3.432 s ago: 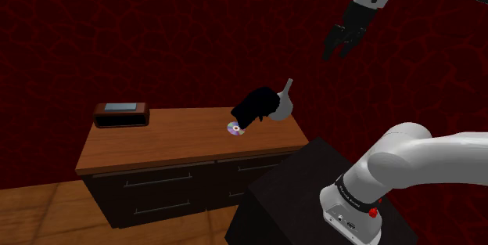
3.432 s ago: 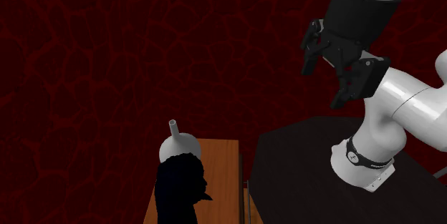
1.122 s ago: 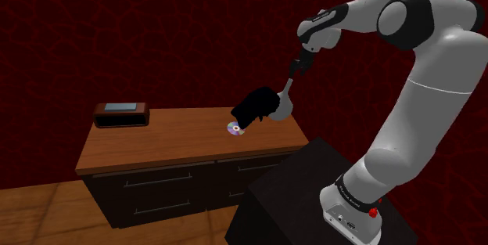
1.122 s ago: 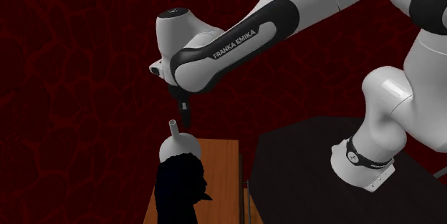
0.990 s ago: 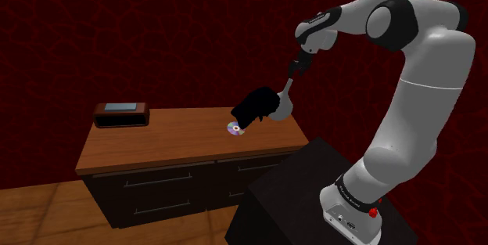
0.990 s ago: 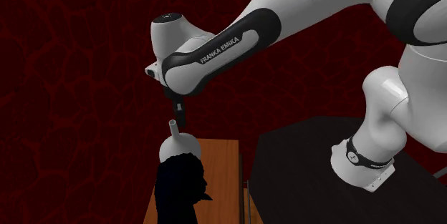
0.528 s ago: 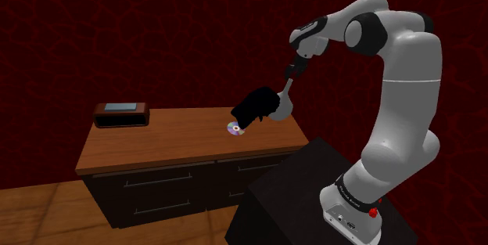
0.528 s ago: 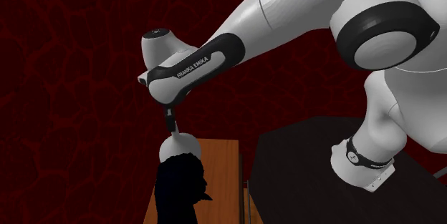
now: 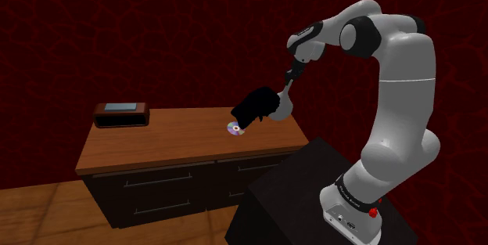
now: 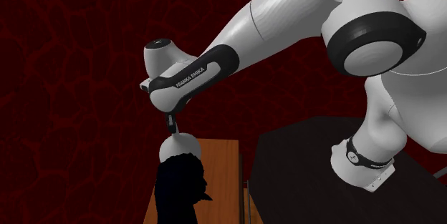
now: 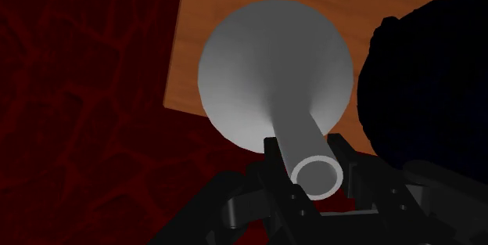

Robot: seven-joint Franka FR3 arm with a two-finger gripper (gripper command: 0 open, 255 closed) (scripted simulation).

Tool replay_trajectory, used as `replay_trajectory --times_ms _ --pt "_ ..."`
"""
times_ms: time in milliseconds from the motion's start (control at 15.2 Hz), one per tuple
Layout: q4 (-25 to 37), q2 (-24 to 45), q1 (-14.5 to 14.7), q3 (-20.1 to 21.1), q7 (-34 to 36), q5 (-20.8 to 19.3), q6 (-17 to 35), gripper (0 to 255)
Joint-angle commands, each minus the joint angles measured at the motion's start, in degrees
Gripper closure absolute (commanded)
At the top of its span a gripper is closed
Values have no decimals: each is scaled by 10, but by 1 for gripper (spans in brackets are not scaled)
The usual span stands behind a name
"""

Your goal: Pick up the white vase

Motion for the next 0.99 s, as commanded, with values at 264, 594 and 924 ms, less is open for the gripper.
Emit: replay_trajectory --times_ms 264,594,924 --pt "0 0 0 0 0 0 0 255" --pt "1 -9 2 -3 3 -4 -10 255" --pt "6 -32 7 -12 11 -17 -36 255"
